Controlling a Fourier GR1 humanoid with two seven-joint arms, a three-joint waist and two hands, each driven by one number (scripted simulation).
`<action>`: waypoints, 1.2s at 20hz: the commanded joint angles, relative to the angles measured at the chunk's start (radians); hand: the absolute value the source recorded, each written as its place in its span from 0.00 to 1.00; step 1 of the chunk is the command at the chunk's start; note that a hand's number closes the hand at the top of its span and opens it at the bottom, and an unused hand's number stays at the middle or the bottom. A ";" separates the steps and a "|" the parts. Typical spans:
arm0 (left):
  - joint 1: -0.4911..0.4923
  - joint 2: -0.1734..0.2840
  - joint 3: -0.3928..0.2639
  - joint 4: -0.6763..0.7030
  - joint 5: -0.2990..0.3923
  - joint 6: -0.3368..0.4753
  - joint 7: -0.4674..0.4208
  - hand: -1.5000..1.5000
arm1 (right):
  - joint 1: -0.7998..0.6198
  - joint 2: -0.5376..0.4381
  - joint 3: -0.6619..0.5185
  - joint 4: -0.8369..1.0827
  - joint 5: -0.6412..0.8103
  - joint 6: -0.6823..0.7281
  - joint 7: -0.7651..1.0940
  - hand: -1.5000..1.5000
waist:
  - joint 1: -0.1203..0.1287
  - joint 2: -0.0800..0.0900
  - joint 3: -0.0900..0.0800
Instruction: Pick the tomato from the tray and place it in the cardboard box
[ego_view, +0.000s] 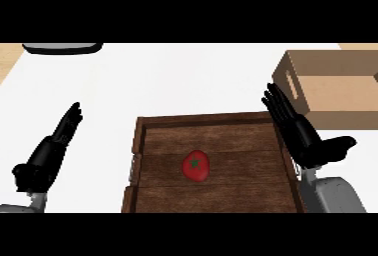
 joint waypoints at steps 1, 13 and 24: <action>-0.039 0.012 0.014 -0.020 -0.015 -0.017 0.008 0.50 | 0.077 -0.014 -0.019 -0.191 0.071 -0.133 0.051 0.00 | -0.006 0.018 0.006; -0.089 0.045 -0.023 -0.061 -0.027 -0.074 0.004 0.50 | 0.105 -0.287 0.032 -0.581 0.725 -0.390 0.495 0.00 | -0.080 -0.006 -0.004; -0.161 0.015 -0.044 -0.035 -0.030 -0.107 0.003 0.50 | 0.091 -0.354 0.386 -0.816 1.065 0.071 1.012 0.00 | -0.006 0.018 -0.004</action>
